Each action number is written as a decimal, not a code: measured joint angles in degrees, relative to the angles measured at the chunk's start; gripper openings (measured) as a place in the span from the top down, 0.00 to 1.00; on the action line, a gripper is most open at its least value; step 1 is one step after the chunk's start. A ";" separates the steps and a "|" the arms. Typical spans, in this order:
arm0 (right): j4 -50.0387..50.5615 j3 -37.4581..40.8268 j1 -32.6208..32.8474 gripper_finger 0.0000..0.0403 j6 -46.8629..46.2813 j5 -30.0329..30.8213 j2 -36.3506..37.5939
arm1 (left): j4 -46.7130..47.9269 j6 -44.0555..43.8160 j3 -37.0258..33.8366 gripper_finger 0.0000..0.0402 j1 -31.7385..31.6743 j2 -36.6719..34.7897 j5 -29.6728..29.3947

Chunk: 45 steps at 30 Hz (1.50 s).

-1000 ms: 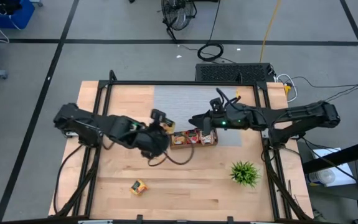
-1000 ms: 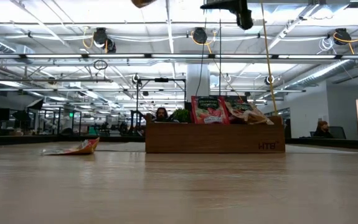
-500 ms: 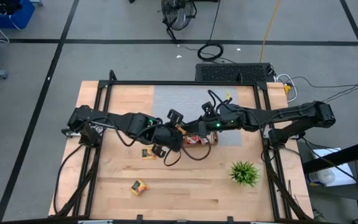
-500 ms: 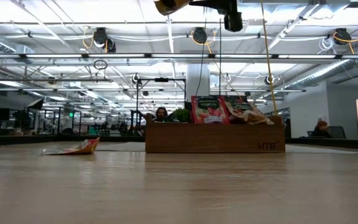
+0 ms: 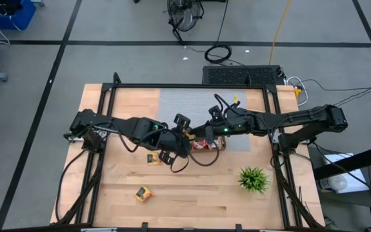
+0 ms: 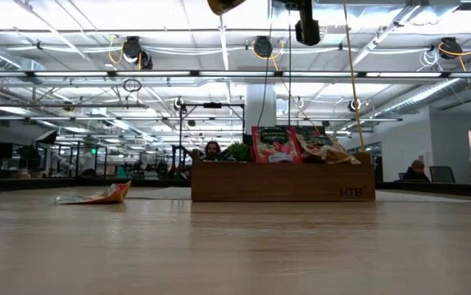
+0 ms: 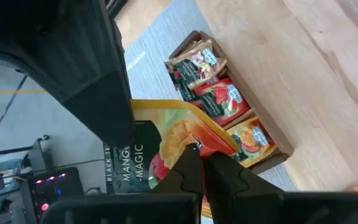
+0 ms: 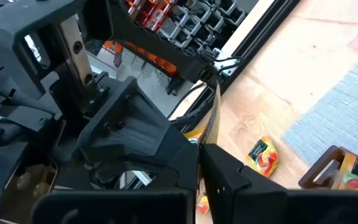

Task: Pick & Place Tea
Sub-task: Put the yellow tea bag into the left section of the wooden organizer

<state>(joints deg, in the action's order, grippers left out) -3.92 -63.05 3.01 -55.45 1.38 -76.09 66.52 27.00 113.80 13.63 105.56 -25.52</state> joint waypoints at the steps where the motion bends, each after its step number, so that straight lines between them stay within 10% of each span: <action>1: 0.04 0.00 0.00 0.98 -0.05 -0.28 0.00 | 0.00 -0.08 0.00 0.99 0.00 0.00 -0.16; 8: 4.08 0.03 0.00 1.00 3.05 -1.35 0.50 | 0.10 -4.67 0.00 0.96 0.00 0.00 1.33; 29: 20.57 -2.14 3.37 1.00 19.39 -4.75 5.17 | 0.94 -36.52 -0.02 0.26 -5.45 -6.40 29.82; 45: 25.21 -18.97 7.69 1.00 28.79 0.05 -8.18 | -3.13 -47.30 -0.02 0.26 -10.56 -6.53 41.03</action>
<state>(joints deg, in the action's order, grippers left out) 21.30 -82.01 10.69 -26.65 1.43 -84.28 63.39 -20.30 113.78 3.07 99.03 15.51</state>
